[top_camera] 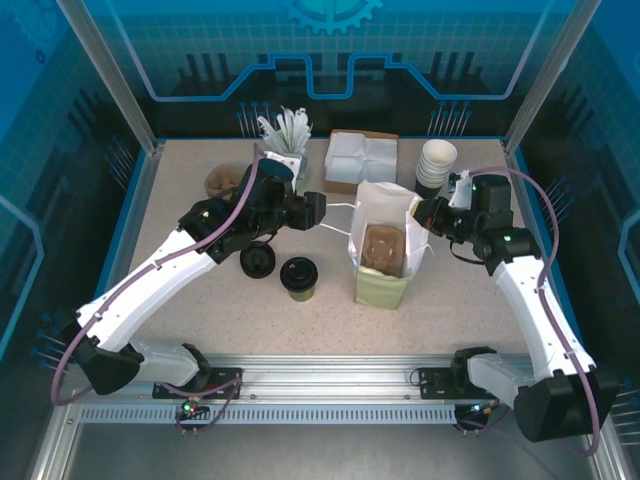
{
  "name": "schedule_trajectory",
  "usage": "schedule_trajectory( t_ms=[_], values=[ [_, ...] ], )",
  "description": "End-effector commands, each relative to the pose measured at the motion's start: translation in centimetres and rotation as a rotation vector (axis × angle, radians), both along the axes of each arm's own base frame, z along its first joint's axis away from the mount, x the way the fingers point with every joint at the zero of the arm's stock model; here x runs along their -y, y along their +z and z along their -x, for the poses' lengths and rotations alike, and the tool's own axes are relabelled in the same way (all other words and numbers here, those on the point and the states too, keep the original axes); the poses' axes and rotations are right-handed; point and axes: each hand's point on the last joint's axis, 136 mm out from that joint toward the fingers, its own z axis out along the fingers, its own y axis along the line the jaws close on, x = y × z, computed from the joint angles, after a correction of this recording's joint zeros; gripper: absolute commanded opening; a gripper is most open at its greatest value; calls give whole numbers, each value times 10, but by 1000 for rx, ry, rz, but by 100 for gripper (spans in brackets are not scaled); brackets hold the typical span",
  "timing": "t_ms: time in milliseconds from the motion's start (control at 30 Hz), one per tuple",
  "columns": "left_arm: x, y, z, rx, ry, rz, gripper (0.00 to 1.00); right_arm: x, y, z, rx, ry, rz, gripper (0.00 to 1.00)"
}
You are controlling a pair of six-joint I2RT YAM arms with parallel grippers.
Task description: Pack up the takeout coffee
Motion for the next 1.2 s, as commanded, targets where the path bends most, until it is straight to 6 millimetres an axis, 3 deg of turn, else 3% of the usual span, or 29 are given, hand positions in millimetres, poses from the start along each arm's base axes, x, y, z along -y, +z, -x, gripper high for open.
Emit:
schedule_trajectory(
  t_ms=[0, 100, 233, 467, 700, 900, 1167],
  values=[
    [-9, -6, 0, -20, 20, -34, 65, 1, 11, -3, -17, 5, -32, 7],
    [-14, -13, 5, -35, 22, -50, 67, 3, 12, -5, -23, 13, -11, 15],
    [-30, -31, 13, -59, 52, -107, 68, 15, 17, -6, -29, -21, 30, 36],
    [-37, -67, 48, -98, -4, -163, 78, 37, 48, 1, 38, -56, 109, 56],
    [-44, -117, 70, -184, 5, -201, 87, 53, 79, 14, 116, -42, 215, 61],
    [-38, -163, 80, -242, -4, -269, 94, 63, 80, 24, 135, -66, 251, 60],
    [-30, -179, 79, -257, -9, -271, 91, 57, 71, 30, 110, -30, 213, 60]
  ],
)
